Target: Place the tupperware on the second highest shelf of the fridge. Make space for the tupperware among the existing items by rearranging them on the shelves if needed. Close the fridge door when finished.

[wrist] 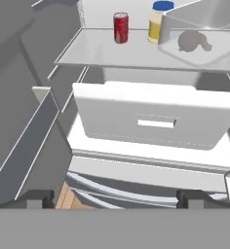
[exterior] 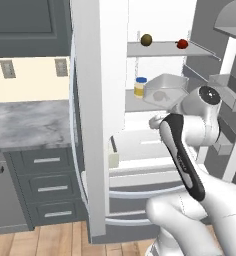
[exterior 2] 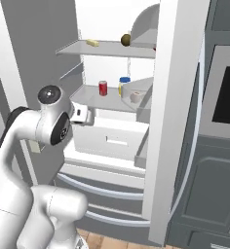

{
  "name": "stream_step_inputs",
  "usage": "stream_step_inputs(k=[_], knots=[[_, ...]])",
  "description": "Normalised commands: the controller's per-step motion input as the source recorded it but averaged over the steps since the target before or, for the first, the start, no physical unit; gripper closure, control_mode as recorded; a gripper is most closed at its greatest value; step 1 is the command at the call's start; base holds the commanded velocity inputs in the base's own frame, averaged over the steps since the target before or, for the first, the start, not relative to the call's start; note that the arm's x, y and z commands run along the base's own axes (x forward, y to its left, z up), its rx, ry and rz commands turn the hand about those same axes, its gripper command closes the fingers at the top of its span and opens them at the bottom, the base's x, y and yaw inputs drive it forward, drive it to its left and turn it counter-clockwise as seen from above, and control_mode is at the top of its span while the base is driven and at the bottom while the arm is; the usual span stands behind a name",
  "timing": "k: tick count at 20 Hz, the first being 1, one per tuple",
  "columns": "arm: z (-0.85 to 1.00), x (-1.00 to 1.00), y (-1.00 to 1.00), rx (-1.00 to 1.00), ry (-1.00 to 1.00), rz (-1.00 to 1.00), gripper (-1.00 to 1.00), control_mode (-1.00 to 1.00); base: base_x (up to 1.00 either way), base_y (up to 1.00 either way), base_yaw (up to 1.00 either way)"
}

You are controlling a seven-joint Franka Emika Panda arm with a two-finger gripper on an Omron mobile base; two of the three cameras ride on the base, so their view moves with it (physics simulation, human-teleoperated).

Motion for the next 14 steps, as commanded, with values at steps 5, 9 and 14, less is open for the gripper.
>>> stream_step_inputs(k=[5, 9, 14], knots=[[-0.08, -0.28, 0.99, -0.41, 0.02, 0.13, -1.0, -1.0, 0.0, 0.0, 0.0], [-0.24, -0.2, 1.0, -0.47, 0.03, 0.11, -1.0, -1.0, 0.0, 0.0, 0.0], [-0.08, -0.22, 1.0, -0.41, 0.01, 0.12, -1.0, -1.0, 0.0, 0.0, 0.0]])
